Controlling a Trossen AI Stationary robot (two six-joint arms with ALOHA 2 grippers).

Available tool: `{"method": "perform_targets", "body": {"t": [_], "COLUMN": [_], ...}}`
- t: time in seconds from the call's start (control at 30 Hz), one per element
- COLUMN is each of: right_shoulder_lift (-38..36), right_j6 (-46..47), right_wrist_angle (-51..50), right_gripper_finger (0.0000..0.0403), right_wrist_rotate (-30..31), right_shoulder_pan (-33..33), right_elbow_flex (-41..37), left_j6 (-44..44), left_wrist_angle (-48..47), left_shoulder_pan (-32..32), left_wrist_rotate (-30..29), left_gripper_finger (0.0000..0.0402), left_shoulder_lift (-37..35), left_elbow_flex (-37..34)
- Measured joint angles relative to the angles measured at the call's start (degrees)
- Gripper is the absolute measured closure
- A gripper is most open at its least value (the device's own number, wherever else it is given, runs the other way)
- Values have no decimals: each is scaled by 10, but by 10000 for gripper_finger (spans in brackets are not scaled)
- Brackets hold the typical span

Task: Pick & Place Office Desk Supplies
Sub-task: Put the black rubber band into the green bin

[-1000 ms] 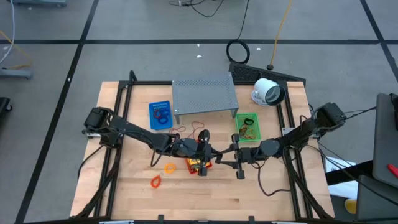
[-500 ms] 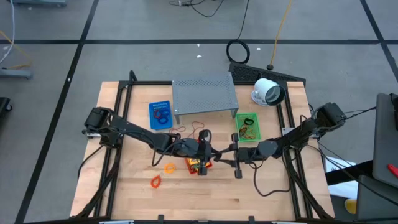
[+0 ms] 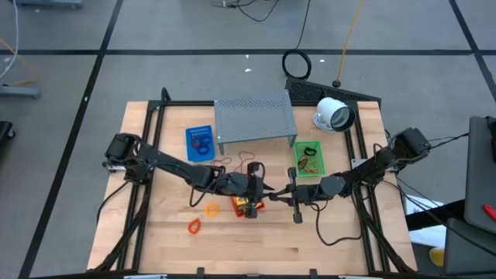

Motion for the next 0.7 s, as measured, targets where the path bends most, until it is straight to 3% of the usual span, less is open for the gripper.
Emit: {"method": "perform_targets", "body": {"t": [0.37,0.53,0.7], "right_shoulder_lift": [0,0,-16], "right_j6": [28,31,53], "right_wrist_angle": [-11,-26,-50], "right_gripper_finger": [402,402,402], "right_wrist_rotate": [-4,-5,63], "right_shoulder_pan": [-4,-5,-5], "right_elbow_flex": [0,0,-1], "left_j6": [22,8,-60], "left_wrist_angle": [-36,-141,-266], "left_shoulder_pan": [17,17,14], "left_wrist_rotate": [-3,-24,-65], "left_gripper_finger": [243,219,221], "left_shoulder_lift": [-22,-79,-138], "left_elbow_flex": [1,1,0]}}
